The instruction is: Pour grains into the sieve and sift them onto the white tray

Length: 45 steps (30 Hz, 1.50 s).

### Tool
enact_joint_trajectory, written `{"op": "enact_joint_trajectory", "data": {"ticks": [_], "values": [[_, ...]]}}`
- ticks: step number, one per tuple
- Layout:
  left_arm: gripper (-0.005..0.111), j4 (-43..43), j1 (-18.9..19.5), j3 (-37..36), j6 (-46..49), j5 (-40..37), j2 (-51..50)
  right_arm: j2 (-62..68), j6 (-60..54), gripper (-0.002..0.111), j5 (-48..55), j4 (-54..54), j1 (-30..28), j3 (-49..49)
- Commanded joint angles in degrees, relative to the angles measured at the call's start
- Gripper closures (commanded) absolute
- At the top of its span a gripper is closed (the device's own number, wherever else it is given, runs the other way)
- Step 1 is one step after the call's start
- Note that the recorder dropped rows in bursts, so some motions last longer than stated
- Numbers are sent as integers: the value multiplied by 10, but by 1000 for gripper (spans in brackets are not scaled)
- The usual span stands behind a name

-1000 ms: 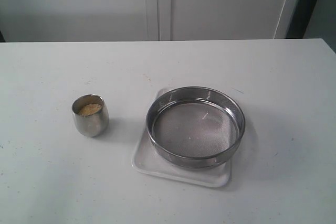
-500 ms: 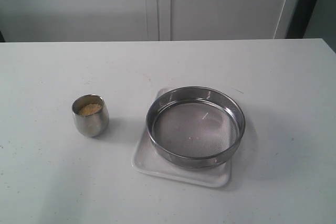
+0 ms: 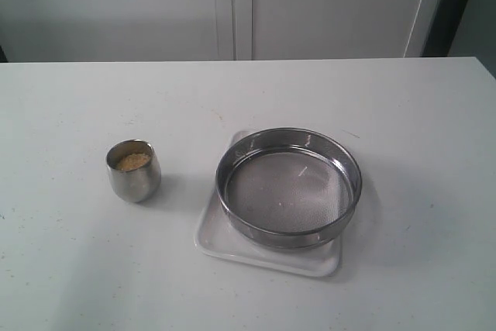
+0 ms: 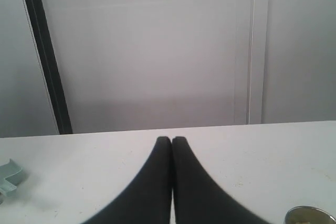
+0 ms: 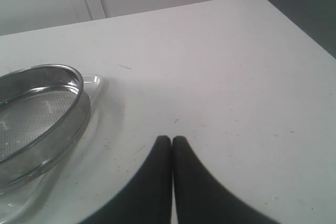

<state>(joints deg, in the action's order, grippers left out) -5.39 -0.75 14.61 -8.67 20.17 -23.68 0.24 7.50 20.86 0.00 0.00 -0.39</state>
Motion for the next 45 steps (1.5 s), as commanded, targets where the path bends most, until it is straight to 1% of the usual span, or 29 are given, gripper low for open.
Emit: {"op": "enact_joint_trajectory", "data": {"ticks": [1, 4, 10, 13, 16, 18, 29, 30, 31, 32, 33, 34, 37, 39, 42, 45], "values": [[107, 2, 1, 4, -8, 24, -1, -2, 2, 108, -8, 0, 1, 4], [107, 2, 1, 3, -37, 17, -9, -2, 2, 108, -8, 0, 1, 4], [107, 1, 1, -18, -41, 27, -64, -2, 2, 108, -8, 0, 1, 4], [107, -34, 1, -33, -83, 71, -101, -2, 2, 108, -8, 0, 1, 4], [107, -114, 1, -34, -129, 106, -144, -2, 2, 108, -8, 0, 1, 4], [107, -153, 1, -34, -152, 133, -174, -2, 2, 108, -8, 0, 1, 4], [107, -179, 1, -34, -153, 262, -356, -2, 2, 108, -8, 0, 1, 4], [107, -184, 1, -34, -153, 289, -396, -2, 2, 108, -8, 0, 1, 4], [107, -188, 1, -34, -153, 300, -411, -2, 2, 108, -8, 0, 1, 4], [107, -195, 1, -34, -152, 330, -447, -2, 2, 108, -8, 0, 1, 4], [107, -203, 1, -34, -152, 348, -461, -2, 2, 108, -8, 0, 1, 4], [107, -227, 1, -34, -152, 387, -494, -2, 2, 108, -8, 0, 1, 4], [107, -254, 1, -34, -145, 436, -552, -2, 2, 108, -8, 0, 1, 4], [107, -264, 1, -34, -122, 472, -601, -2, 2, 108, -8, 0, 1, 4], [107, -286, 1, -26, -117, 491, -658, -2, 2, 108, -8, 0, 1, 4], [107, -359, 1, 0, -117, 498, -716, -2, 2, 108, -8, 0, 1, 4]]}}
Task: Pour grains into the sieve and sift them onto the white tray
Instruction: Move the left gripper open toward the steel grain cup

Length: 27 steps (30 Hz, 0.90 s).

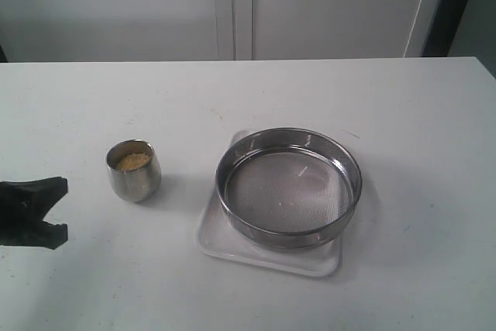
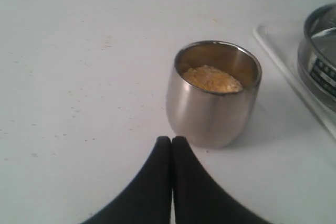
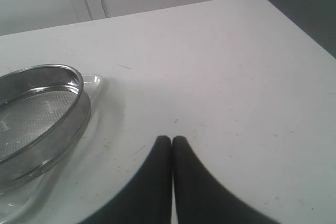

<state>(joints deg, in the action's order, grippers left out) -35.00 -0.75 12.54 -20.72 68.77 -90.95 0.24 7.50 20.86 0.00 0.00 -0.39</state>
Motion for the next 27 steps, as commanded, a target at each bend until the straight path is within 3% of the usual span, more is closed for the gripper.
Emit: {"op": "enact_joint_trajectory", "data": {"ticks": [1, 6, 9, 11, 16, 19, 27], "values": [[107, -69, 1, 27, 4, 12, -56, -2, 2, 108, -8, 0, 1, 4], [106, -62, 1, 36, 6, 12, -78, -2, 2, 108, -8, 0, 1, 4], [94, -62, 1, 38, 26, 12, -78, -2, 2, 108, -8, 0, 1, 4], [78, -75, 0, 47, 29, 12, -78, -2, 2, 108, -8, 0, 1, 4], [25, -128, 0, 76, 16, 12, -78, -2, 2, 108, -8, 0, 1, 4], [6, -131, 0, 82, 10, 12, -78, -2, 2, 108, -8, 0, 1, 4], [1, -131, 0, 82, 10, 12, -78, -2, 2, 108, -8, 0, 1, 4]]}}
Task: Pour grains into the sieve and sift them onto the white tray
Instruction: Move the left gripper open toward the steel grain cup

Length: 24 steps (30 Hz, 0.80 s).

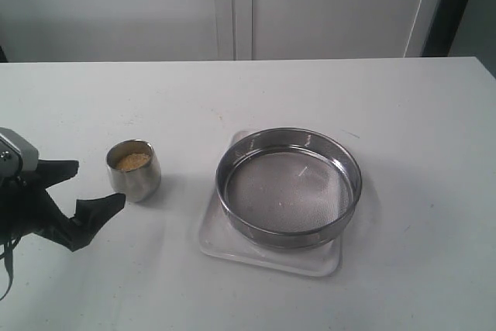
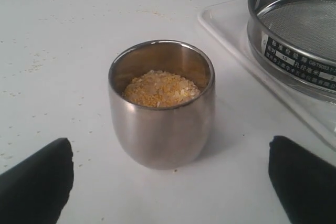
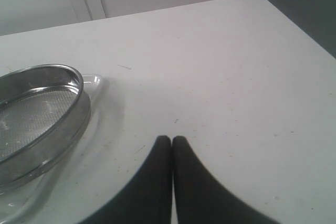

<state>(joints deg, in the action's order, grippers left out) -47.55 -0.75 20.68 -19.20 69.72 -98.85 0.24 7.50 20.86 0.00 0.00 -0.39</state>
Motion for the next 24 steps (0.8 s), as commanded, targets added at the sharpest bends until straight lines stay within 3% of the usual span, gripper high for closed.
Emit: {"op": "enact_joint_trajectory", "data": {"ticks": [1, 24], "values": [[1, -5, 0, 1, -5, 2, 1, -2, 2, 108, -8, 0, 1, 4], [2, -13, 0, 1, 10, 2, 1, -2, 2, 108, -8, 0, 1, 4]]}}
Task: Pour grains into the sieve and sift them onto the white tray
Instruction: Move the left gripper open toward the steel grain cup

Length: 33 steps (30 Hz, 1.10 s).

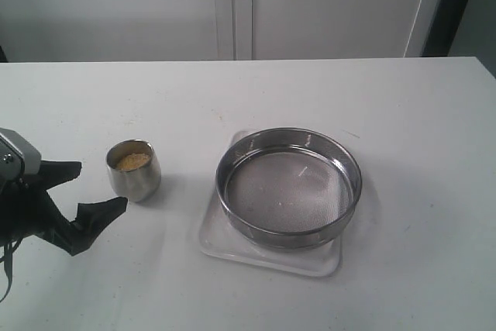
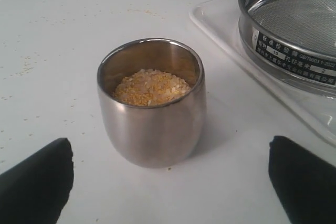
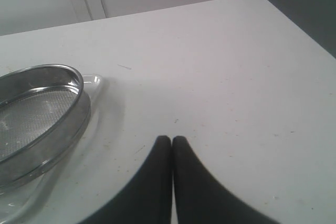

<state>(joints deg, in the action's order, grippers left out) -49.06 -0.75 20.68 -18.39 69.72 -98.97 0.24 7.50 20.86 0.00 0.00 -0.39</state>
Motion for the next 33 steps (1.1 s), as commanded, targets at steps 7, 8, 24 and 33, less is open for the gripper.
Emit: {"op": "enact_joint_trajectory", "data": {"ticks": [7, 8, 24, 33], "values": [[2, 5, 0, 1, 3, 2, 2, -2, 2, 108, -8, 0, 1, 4], [2, 7, 0, 1, 3, 2, 2, -2, 2, 108, -8, 0, 1, 4], [2, 14, 0, 32, 16, 2, -28, -2, 2, 108, -8, 0, 1, 4], [2, -2, 0, 83, -7, 2, -100, -2, 2, 108, -8, 0, 1, 4]]}}
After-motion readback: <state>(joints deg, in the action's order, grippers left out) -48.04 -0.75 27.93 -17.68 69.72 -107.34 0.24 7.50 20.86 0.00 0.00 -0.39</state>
